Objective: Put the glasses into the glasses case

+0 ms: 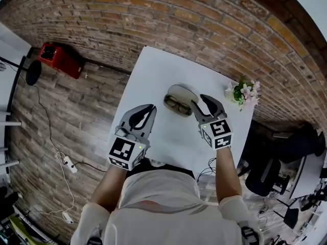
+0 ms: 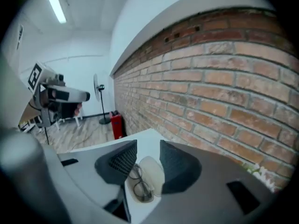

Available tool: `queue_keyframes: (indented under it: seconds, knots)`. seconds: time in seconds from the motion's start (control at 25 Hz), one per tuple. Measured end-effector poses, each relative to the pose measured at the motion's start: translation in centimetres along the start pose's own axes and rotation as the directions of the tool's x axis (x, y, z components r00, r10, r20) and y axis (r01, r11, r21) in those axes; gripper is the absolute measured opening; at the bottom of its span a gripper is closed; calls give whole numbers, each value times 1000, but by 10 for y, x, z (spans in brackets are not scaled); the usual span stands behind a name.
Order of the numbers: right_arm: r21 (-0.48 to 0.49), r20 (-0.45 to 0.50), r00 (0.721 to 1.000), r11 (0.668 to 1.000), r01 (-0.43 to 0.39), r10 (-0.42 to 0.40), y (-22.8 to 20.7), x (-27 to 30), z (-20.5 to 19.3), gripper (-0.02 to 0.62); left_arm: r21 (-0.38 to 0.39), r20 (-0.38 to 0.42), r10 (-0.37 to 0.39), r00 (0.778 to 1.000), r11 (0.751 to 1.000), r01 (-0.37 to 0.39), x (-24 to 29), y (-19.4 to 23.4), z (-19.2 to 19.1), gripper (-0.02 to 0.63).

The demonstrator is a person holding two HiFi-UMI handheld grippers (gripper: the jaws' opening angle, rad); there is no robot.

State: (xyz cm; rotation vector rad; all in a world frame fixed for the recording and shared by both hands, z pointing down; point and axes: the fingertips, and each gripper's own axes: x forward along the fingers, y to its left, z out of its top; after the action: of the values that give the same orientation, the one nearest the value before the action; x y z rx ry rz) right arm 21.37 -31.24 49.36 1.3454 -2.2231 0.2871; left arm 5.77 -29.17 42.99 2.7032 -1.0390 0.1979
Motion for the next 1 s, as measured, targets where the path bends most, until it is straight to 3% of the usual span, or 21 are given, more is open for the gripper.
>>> queue_keyframes:
  seconds: [0.2,0.36,0.52,0.6,0.76,1.0]
  knots:
    - [100,212,965,986,135,-153,-33,-82,40,120,44,61,-19,998,999,17,4,-12,37,28]
    - [174,339,898,957,233,-280,-54,-150,59,51,71,99,-43,994,997,36,4,-31,63,28]
    - [206,438,825,933,295,-357,-61,-205,75,51,126,132,-43,990,992,26,0,-45,83,28]
    - [211,465,802,927,310,-374,-62,-223,79,49,150,140,-46,989,988,25,-2,-53,89,28]
    - [218,481,791,926,310,-378,-62,-236,79,51,160,148,-47,988,987,23,-7,-65,92,28]
    - [220,463,808,930,295,-366,-58,-233,71,51,163,155,-34,987,987,8,-14,-70,91,28]
